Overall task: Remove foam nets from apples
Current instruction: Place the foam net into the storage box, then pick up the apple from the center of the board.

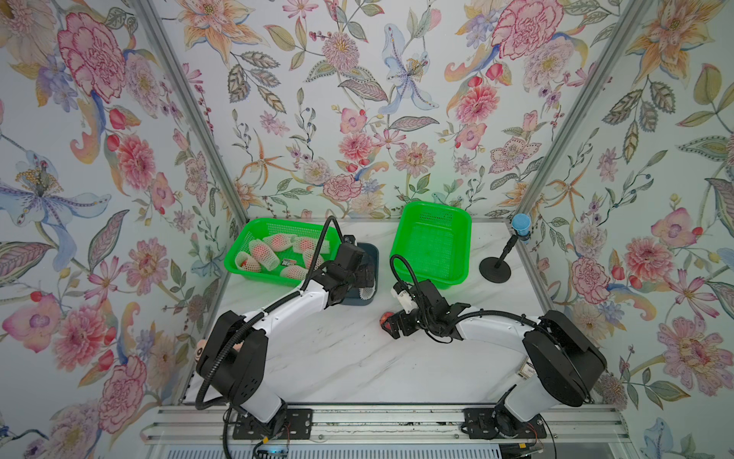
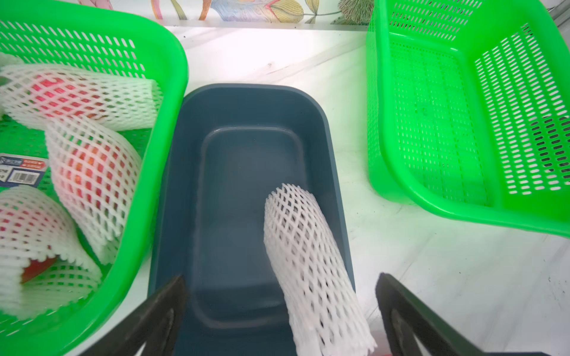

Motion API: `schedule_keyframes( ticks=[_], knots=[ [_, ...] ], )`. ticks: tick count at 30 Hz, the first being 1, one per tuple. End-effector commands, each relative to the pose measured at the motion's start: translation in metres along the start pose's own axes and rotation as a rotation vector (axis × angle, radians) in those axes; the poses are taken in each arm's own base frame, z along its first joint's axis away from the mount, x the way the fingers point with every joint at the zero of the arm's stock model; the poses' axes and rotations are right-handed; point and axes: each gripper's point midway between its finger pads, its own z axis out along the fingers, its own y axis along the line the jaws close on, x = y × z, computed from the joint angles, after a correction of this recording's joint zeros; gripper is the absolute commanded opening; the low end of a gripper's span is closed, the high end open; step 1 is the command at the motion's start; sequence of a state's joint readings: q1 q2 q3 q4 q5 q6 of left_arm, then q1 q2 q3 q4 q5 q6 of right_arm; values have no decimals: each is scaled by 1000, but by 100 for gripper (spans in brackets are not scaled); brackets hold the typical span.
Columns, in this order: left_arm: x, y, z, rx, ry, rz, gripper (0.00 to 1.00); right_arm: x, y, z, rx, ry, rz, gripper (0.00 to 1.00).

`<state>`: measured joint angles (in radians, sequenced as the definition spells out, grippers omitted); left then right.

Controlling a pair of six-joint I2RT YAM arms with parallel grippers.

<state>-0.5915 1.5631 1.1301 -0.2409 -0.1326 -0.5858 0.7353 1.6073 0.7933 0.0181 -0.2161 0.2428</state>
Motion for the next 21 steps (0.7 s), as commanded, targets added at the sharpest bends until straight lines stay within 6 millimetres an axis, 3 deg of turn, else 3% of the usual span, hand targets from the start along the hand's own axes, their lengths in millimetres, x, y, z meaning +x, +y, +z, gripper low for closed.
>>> schedule_keyframes(
  ticks=[1,13,21],
  knots=[
    [7,12,-13,-3,33,34,99,-6,-7,9,67,10,-30,99],
    [8,41,-39,-33,1,12,99,0,-4,24,97,78,-78,93],
    [17,55,-44,-45,7,1,99,5,0,18,98,98,-92,76]
  ],
)
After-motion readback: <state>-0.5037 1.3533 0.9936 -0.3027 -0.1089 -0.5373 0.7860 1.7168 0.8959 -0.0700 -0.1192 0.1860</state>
